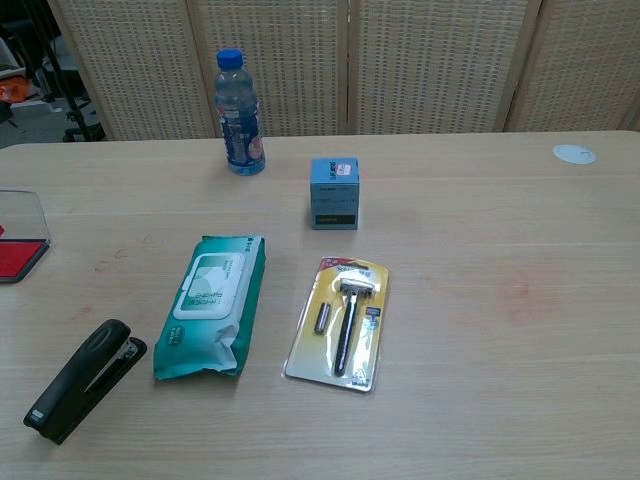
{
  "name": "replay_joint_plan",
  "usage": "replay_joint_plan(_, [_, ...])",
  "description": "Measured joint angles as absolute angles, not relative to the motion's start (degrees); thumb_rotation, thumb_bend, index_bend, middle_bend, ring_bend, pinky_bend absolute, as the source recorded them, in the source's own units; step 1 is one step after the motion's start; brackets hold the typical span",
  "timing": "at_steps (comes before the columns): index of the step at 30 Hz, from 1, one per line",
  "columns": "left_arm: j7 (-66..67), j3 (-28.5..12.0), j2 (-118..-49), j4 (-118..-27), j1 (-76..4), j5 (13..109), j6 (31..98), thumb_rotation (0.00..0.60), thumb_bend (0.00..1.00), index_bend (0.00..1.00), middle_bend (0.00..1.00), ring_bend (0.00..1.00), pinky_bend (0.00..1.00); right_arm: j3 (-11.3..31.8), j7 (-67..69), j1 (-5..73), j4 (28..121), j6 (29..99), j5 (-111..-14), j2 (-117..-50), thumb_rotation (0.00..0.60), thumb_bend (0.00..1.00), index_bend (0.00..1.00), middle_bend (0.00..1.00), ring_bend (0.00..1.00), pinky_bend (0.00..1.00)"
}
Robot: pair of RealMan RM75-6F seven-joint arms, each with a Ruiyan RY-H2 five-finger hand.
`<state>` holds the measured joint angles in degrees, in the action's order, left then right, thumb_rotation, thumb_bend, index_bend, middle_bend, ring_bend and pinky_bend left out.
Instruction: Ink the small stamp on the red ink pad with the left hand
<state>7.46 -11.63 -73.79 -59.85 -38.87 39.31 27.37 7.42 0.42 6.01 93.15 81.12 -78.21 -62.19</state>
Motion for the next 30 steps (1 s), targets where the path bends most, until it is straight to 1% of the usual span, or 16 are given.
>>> replay_joint_plan(5, [2.9,-12.1,-75.9,-56.5,-37.9,43.7,25.9,0.600,0.44,0.64,1.00,1.00,1.00,7.4,0.9,5.9,93.1,81.3,-78.3,-62.0,0.600,0.00,0.00,0.00,0.00,0.00])
replay_joint_plan(11, [0.7,-11.8,-77.8,-53.1,-38.2,44.7,23.4,0.600,0.44,0.64,1.00,1.00,1.00,7.5,1.2,5.8,93.1,81.3,-78.2,-61.9,0.600,0.00,0.00,0.00,0.00,0.00])
replay_joint_plan(17, [-0.3,-10.7,-79.4,-50.3,-39.1,44.9,21.9,0.600,0.44,0.64,1.00,1.00,1.00,7.6,1.5,5.9,93.0,81.2,-78.0,-61.8,0.600,0.00,0.00,0.00,0.00,0.00])
replay_joint_plan(23, [-0.2,-9.7,-79.2,-50.3,-39.6,44.4,21.6,0.600,0.44,0.64,1.00,1.00,1.00,7.6,1.5,5.9,93.0,81.2,-78.0,-61.8,0.600,0.00,0.00,0.00,0.00,0.00])
replay_joint_plan(30, [1.1,-7.9,-79.2,-50.1,-40.6,41.5,21.4,0.600,0.44,0.64,1.00,1.00,1.00,7.6,1.5,5.8,93.0,81.3,-77.9,-61.8,0.600,0.00,0.00,0.00,0.00,0.00])
